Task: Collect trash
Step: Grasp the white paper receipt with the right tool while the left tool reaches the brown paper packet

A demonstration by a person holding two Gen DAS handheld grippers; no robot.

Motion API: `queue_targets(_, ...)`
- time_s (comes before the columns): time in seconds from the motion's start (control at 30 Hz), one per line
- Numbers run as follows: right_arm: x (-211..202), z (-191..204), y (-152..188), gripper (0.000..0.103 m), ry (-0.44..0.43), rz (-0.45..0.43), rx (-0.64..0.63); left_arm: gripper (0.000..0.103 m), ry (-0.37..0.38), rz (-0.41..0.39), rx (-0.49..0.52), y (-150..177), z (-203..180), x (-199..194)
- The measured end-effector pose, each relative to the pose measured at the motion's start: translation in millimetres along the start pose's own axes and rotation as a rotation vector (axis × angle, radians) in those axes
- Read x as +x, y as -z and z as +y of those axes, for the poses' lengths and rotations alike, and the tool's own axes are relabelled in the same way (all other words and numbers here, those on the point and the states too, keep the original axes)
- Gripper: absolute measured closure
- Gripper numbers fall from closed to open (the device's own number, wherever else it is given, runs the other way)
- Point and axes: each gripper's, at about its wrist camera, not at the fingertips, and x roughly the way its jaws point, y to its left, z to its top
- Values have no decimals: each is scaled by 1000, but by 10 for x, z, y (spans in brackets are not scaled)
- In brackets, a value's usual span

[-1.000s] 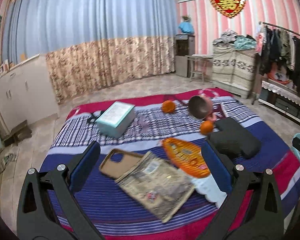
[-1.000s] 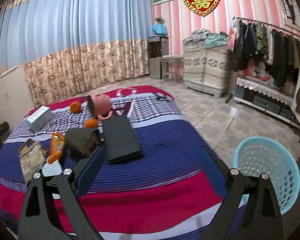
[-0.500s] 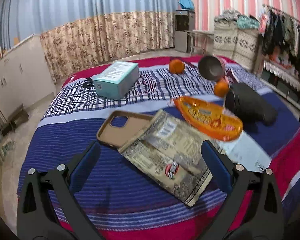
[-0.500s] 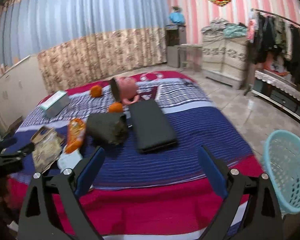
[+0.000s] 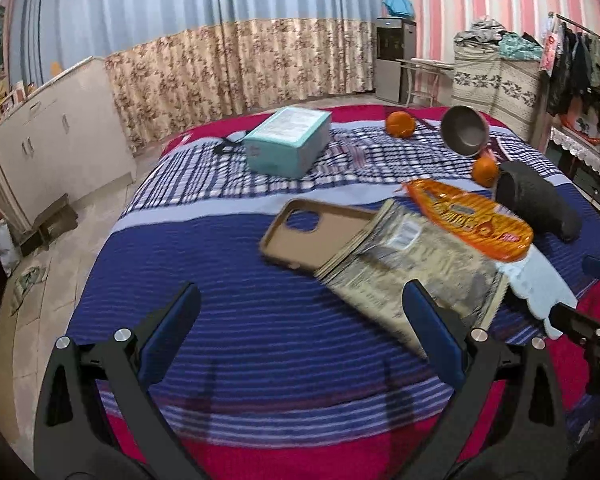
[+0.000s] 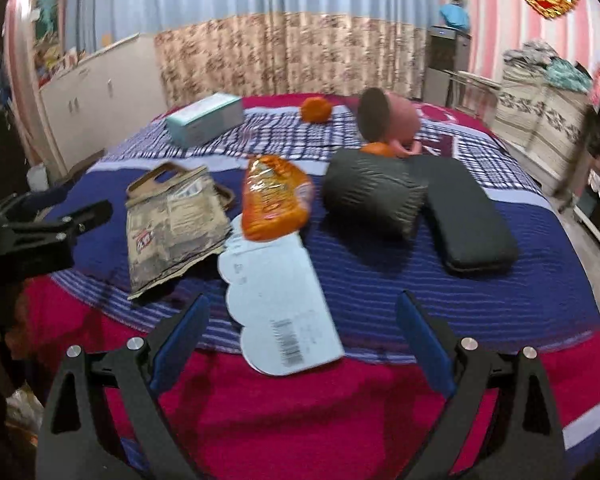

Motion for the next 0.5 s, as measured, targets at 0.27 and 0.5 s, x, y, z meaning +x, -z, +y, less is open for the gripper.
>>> queue_targets(0.27, 164, -73, 27, 41, -75, 79, 22, 6, 56, 33, -9, 49, -33, -42)
queue_targets(0.5, -84, -297, 44, 45, -46, 36, 34, 6, 89, 54, 67, 155, -415, -39)
